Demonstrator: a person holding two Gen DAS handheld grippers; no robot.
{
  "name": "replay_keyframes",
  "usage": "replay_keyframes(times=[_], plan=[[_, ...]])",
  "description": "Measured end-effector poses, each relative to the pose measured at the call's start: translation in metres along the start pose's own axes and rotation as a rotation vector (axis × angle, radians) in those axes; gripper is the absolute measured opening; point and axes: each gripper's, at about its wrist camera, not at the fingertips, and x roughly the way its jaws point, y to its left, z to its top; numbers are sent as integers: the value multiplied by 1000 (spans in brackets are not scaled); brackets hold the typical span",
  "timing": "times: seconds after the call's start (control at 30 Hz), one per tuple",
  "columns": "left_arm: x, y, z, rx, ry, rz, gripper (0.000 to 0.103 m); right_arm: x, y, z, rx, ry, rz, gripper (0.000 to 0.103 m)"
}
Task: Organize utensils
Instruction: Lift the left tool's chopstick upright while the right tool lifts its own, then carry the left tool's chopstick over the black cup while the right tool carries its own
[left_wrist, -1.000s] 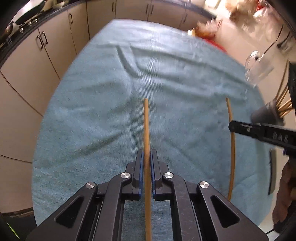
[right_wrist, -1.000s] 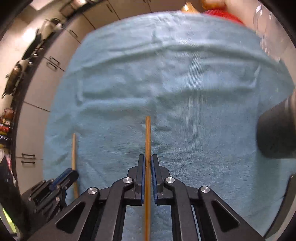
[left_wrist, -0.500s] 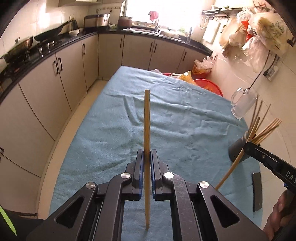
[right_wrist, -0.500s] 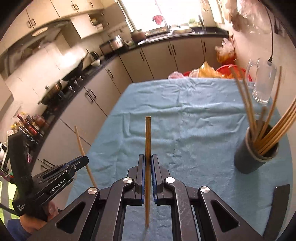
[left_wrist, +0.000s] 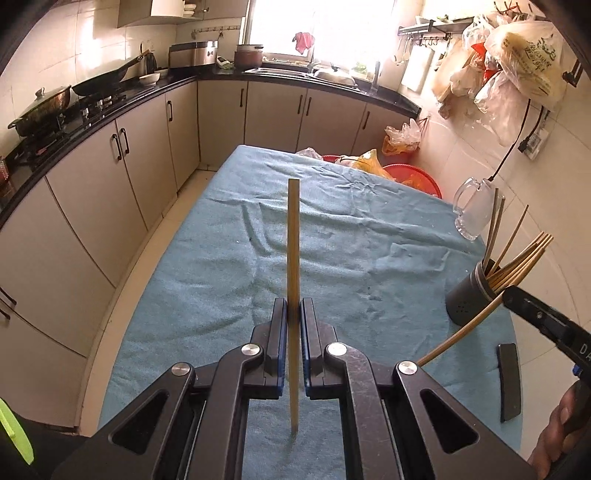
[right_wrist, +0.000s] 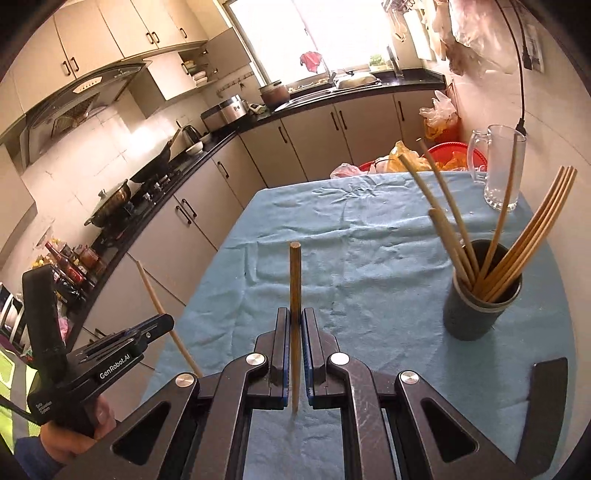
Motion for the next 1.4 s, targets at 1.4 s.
replay_keyframes(times=[1.4], plan=[[-46, -80, 45, 102, -121, -126, 6, -154, -76, 15, 144, -286, -42, 7]])
